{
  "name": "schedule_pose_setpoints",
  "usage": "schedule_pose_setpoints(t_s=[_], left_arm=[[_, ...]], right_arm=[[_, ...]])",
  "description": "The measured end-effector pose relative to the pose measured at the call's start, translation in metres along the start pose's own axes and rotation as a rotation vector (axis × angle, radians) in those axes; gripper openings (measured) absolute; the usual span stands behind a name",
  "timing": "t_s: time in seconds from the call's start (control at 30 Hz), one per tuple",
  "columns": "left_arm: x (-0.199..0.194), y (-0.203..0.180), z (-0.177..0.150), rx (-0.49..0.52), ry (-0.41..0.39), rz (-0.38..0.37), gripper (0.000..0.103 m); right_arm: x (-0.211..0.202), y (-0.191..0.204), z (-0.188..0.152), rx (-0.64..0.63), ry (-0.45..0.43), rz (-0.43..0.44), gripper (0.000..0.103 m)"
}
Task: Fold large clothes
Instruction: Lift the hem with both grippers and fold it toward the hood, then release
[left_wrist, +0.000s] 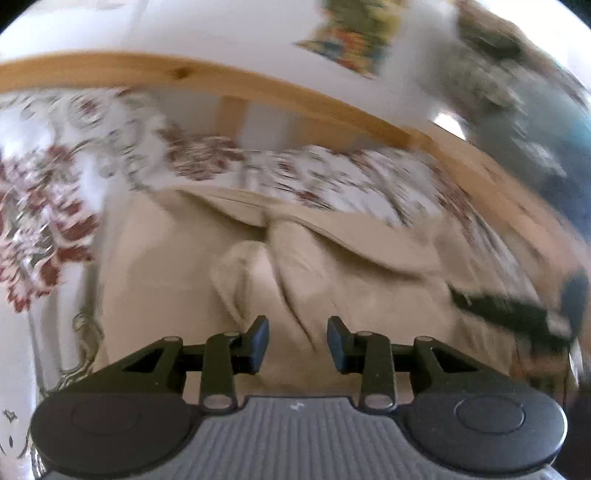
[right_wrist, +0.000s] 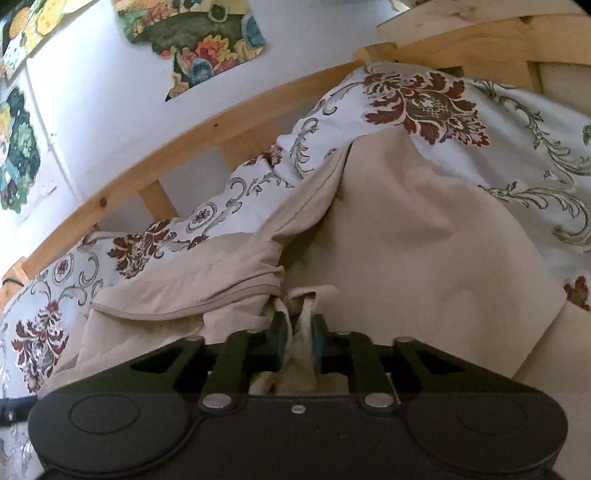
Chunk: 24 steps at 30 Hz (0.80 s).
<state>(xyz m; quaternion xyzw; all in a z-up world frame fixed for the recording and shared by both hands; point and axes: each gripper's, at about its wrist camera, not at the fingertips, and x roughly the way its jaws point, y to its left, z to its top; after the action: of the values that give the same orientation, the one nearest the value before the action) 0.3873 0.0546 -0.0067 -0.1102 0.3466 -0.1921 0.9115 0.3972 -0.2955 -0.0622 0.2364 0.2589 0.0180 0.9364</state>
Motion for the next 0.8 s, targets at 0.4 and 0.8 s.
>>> schedule_pose_setpoints(t_s=[0.4, 0.8], left_arm=[[0.047, 0.035, 0.022, -0.18, -0.001, 0.093, 0.004], [0.048, 0.048, 0.001, -0.175, 0.071, 0.118, 0.038]], right_arm=[[0.0, -0.003, 0.021, 0.061, -0.037, 0.028, 0.004], [0.005, -0.006, 0.014, -0.076, -0.044, -0.078, 0.028]])
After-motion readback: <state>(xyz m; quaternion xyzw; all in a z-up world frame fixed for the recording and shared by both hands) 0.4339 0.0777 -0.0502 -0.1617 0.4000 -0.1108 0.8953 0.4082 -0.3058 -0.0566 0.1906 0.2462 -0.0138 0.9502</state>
